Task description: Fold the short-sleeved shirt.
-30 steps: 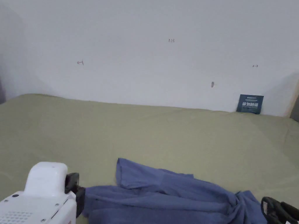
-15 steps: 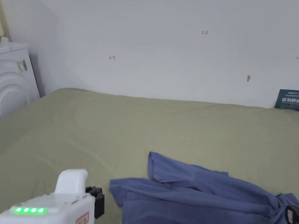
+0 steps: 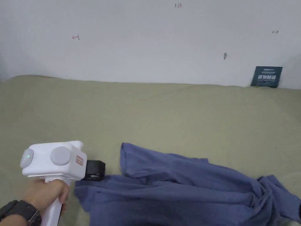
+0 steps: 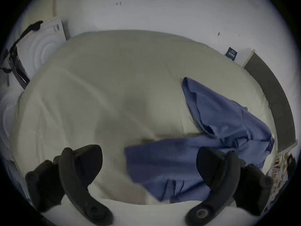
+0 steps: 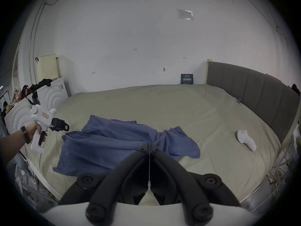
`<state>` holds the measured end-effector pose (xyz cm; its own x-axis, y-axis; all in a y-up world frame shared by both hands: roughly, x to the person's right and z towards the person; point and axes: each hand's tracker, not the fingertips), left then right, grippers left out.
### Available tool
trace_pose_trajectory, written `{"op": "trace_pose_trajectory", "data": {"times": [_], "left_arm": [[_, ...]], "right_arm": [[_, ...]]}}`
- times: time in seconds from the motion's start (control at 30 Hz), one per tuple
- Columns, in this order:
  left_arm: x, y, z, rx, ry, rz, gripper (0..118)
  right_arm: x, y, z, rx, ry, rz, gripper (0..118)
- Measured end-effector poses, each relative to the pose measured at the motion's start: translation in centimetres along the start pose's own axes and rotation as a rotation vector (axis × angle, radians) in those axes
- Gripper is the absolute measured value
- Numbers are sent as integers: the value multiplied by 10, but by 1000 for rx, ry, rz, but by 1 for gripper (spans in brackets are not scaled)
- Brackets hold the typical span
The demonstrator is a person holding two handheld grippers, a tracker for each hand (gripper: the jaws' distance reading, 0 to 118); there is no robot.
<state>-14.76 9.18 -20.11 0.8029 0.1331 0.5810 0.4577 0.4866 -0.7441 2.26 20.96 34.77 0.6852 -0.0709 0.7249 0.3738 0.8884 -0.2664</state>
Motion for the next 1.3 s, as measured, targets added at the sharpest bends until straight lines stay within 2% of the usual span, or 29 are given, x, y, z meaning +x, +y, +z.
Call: {"op": "trace_pose_trajectory", "data": {"times": [0.07,0.13,0.23,0.3,0.33,0.37,0.4,0.43,0.47,0.5,0.53,0.57,0.63,0.77,0.87,0.9,0.93,0.97,1.0,1.03,1.17,1.3], "left_arm": [[5,-3,-16,-62,-22,-5,117],[14,-16,-20,-103,26,-49,116],[17,-26,-27,-70,61,-137,113],[15,-28,-23,-43,53,-98,104],[13,-28,-21,-31,46,-94,102],[17,-32,-11,-21,51,-97,102],[15,-33,-5,-11,56,-110,91],[12,-32,0,1,48,-119,79],[10,-33,5,12,61,-129,64],[9,-29,8,32,15,-127,27],[9,-30,10,42,-43,-105,8],[12,-33,13,60,-49,-84,8],[15,-30,12,70,-7,-132,8],[26,-42,20,108,-19,-168,8],[29,-48,18,111,-34,-153,8],[28,-47,15,100,-35,-141,8],[27,-49,14,95,-42,-126,8],[25,-51,13,93,-64,-105,8],[24,-53,13,95,-82,-84,8],[23,-50,14,98,-99,-64,8],[17,-49,17,110,-118,-52,7],[10,-46,23,168,-139,-53,7]], "right_arm": [[6,0,0,-7,-6,-5,3],[13,1,-1,-9,-19,-22,3],[28,7,-10,-36,-35,-61,7],[40,14,-22,-62,-47,-66,27],[45,17,-30,-76,-47,-65,33],[50,22,-40,-99,-47,-61,33],[54,26,-51,-121,-31,-58,59],[57,28,-62,-153,-11,-59,78],[60,31,-75,-170,-16,-56,88],[61,33,-89,-177,-22,-52,90],[64,32,-103,-195,-28,-55,89],[66,32,-117,-230,-35,-56,90],[67,32,-144,-311,-32,-78,90],[66,24,-186,-409,-9,-194,89],[62,18,-209,-469,-2,-238,89],[61,16,-216,-494,-34,-259,83],[63,12,-225,-510,-51,-276,72],[64,9,-231,-541,-42,-285,56],[65,9,-234,-549,-45,-284,27],[63,8,-235,-545,-39,-277,16],[49,15,-222,-478,-35,-122,14],[42,28,-198,-355,-16,-93,14]]}}
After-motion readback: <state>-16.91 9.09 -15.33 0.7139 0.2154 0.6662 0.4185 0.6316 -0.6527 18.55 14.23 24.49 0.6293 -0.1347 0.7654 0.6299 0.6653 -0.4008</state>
